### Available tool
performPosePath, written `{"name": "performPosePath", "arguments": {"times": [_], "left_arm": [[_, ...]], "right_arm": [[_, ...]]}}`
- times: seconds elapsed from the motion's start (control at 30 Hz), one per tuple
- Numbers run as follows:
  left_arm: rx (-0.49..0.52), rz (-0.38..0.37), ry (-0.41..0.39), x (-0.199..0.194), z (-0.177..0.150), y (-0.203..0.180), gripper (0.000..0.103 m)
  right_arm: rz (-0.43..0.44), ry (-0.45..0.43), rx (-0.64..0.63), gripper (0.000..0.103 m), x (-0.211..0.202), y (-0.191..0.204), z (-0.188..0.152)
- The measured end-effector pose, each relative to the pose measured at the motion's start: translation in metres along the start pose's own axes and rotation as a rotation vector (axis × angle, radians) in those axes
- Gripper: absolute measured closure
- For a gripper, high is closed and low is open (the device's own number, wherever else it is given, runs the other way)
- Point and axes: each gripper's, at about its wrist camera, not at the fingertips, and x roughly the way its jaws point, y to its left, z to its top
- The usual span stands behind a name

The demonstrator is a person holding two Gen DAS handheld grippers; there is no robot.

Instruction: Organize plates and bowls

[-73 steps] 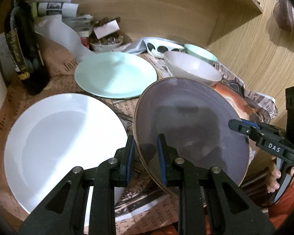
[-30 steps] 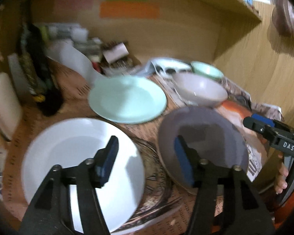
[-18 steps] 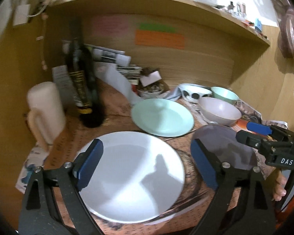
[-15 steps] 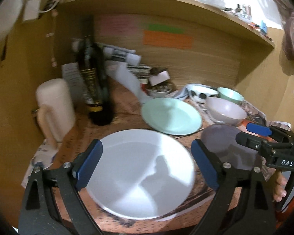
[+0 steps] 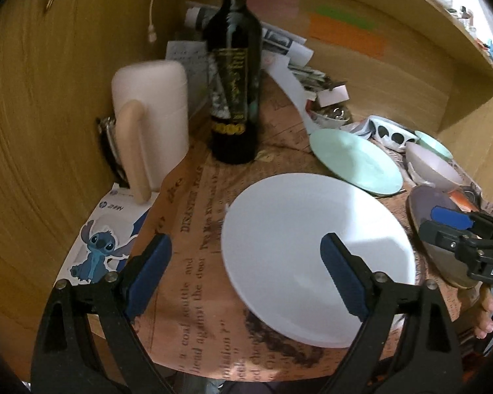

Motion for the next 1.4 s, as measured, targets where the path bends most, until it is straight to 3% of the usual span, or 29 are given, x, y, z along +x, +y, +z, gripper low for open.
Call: {"name": "performPosePath", "arguments": {"times": [0.27,0.33,0.63,1.1,1.4], "left_arm": [[-0.009,-0.051,0.053,0.017,-0.004,0.013,0.049],[-0.009,-0.062,0.07,0.023,-0.006,0.016,0.06],[-0.011,-0.116,0.093,0.034,-0.011,0.022,0.078],[-0.015,-0.099,0.097,0.033,-0.009,0.031,0.083],[-0.021,-0.133,0.121,0.035,-0.01,0.031,0.083]], "right_arm": [[-0.036,0.075,0.025,0.072,0.022,0.005,0.004],[-0.047,0.088,0.036,0.073,0.026,0.005,0.004],[-0.059,0.123,0.056,0.073,0.038,0.008,0.003],[-0.035,0.118,0.068,0.074,0.042,0.01,0.002],[0.0,0.136,0.069,0.073,0.046,0.012,0.0]]}}
